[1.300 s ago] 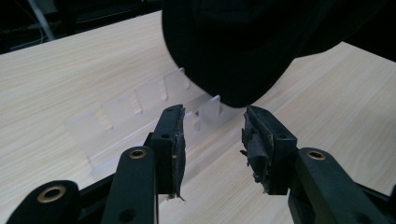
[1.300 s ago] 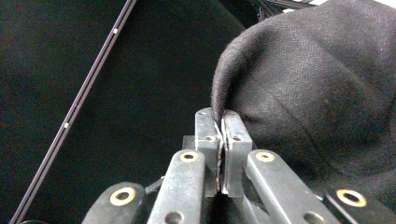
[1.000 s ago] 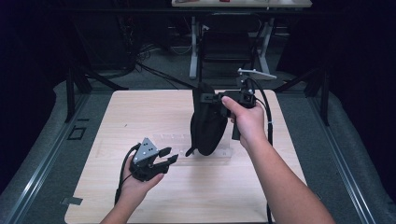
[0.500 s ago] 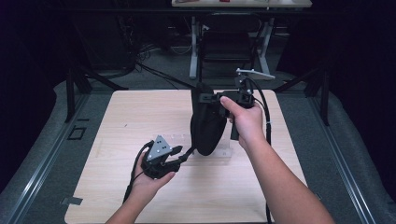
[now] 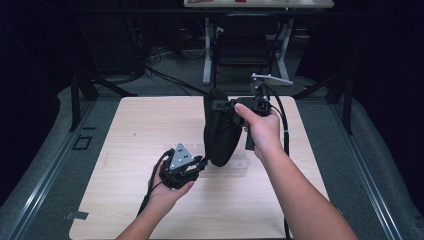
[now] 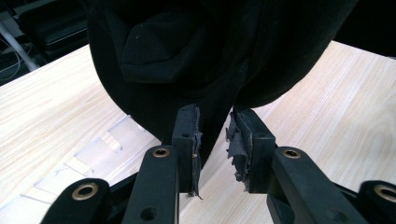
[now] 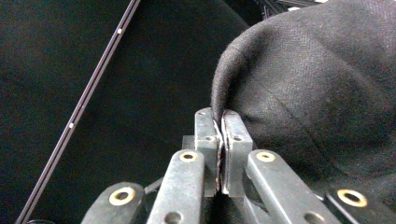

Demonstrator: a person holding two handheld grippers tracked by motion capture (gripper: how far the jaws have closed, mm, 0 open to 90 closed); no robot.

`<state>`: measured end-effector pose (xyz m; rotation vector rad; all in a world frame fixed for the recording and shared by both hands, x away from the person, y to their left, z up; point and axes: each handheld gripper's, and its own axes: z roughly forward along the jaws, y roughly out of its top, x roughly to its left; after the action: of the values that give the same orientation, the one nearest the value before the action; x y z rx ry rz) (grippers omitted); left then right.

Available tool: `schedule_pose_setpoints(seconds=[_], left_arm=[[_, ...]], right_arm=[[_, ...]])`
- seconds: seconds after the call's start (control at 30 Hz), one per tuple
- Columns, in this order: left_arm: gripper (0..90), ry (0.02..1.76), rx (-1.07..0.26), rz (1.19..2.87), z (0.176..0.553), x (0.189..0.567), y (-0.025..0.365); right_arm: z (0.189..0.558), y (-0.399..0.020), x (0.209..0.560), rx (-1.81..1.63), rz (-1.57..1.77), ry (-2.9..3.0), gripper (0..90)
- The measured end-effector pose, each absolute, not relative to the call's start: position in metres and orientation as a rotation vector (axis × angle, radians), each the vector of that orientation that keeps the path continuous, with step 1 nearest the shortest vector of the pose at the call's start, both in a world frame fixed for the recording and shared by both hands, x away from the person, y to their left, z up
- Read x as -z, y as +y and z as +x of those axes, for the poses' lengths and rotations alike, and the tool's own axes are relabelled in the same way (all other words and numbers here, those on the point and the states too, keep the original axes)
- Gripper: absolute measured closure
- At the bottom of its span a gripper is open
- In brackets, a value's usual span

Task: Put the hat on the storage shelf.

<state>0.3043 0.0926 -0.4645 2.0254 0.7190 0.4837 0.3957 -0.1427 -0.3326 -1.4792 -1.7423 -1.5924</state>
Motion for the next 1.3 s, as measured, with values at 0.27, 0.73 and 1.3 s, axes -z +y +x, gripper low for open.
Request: schedule_pose_setpoints(seconds=[0.27, 0.73, 1.3], left_arm=[[75.8, 0.704, -0.52, 2.053, 0.3063, 0.4623, 0.0842], [82.6, 0.683, -0.568, 2.08, 0.3044, 0.4634, 0.0851], [84.2, 0.676, -0.602, 2.09, 0.3037, 0.4631, 0.0856]], right_arm=[[0.3951, -0.1396, 0.333, 1.593, -1.474, -1.746, 87.0], [0.3928, -0.1405, 0.3318, 1.602, -1.462, -1.754, 84.5], [0.3877, -0.1457, 0.3271, 1.624, -1.425, -1.733, 81.5]])
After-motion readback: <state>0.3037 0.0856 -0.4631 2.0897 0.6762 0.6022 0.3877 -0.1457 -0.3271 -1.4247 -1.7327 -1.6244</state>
